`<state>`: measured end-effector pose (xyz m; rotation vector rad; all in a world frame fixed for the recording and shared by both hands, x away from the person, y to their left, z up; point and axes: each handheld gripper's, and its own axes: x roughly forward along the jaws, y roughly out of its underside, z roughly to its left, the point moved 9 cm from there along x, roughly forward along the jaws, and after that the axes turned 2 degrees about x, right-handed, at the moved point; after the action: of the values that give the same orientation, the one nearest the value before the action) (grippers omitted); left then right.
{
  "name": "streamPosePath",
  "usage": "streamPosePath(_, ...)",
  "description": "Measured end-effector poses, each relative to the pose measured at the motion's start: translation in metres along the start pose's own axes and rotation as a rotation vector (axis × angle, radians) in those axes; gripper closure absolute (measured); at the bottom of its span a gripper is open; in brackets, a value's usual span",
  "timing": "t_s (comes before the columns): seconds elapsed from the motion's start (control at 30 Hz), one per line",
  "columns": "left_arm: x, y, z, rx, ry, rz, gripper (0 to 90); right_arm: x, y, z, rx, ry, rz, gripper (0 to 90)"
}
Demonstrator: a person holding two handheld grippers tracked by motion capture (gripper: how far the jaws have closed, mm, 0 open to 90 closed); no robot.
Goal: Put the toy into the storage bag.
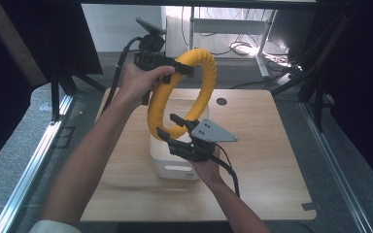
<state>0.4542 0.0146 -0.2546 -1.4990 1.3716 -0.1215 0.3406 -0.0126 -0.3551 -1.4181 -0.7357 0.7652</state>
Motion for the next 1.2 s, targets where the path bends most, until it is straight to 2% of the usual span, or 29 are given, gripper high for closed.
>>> streamPosePath(0.03, 0.000, 0.000, -0.001, 0.003, 0.003, -0.001, 51.7, -0.015, 0.002, 0.000, -0.014, -0.005, 0.008, 42.3)
streamPosePath(0.17, 0.000, 0.000, -0.001, 0.003, 0.005, -0.004, 51.7, -0.041, 0.008, -0.004, -0.023, -0.012, 0.031, 41.8)
streamPosePath(0.2, 0.000, 0.000, -0.001, 0.003, 0.005, -0.004, 51.7, -0.041, 0.008, -0.004, -0.023, -0.012, 0.031, 41.8)
streamPosePath(0.3, -0.001, 0.001, -0.001, 0.009, 0.005, 0.004, 51.7, -0.062, 0.019, -0.019, -0.004, 0.014, 0.062, 41.9)
streamPosePath(0.4, -0.001, 0.001, -0.002, 0.010, 0.007, 0.004, 51.7, -0.067, 0.023, -0.026, -0.001, 0.032, 0.069, 42.1)
streamPosePath(0.43, -0.001, 0.001, -0.002, 0.010, 0.007, 0.004, 51.7, -0.073, 0.030, -0.033, 0.018, 0.042, 0.079, 42.1)
streamPosePath(0.67, -0.001, 0.002, -0.002, 0.012, 0.005, 0.006, 51.7, -0.084, 0.047, -0.050, 0.029, 0.085, 0.097, 42.1)
streamPosePath(0.7, -0.001, 0.002, -0.002, 0.013, 0.002, 0.005, 51.7, -0.092, 0.052, -0.058, 0.043, 0.105, 0.102, 42.2)
streamPosePath(0.73, -0.001, 0.002, -0.002, 0.013, 0.002, 0.005, 51.7, -0.092, 0.052, -0.058, 0.043, 0.105, 0.102, 42.2)
streamPosePath(0.77, -0.001, 0.002, -0.002, 0.014, -0.001, 0.006, 51.7, -0.099, 0.055, -0.065, 0.055, 0.123, 0.102, 42.3)
streamPosePath(0.93, -0.001, 0.004, -0.002, 0.010, 0.000, 0.005, 51.7, -0.114, 0.059, -0.077, 0.065, 0.160, 0.101, 42.3)
streamPosePath(0.97, -0.001, 0.005, -0.002, 0.016, -0.003, 0.012, 51.7, -0.121, 0.062, -0.083, 0.059, 0.178, 0.101, 42.4)
streamPosePath(1.07, 0.000, 0.006, -0.002, 0.021, -0.007, 0.016, 51.7, -0.127, 0.066, -0.089, 0.052, 0.196, 0.105, 42.4)
streamPosePath(1.13, 0.002, 0.009, -0.001, 0.021, -0.007, 0.021, 51.6, -0.136, 0.074, -0.100, 0.074, 0.226, 0.112, 42.4)
streamPosePath(1.2, 0.003, 0.010, 0.000, 0.023, -0.009, 0.026, 51.6, -0.139, 0.076, -0.103, 0.080, 0.236, 0.113, 42.4)
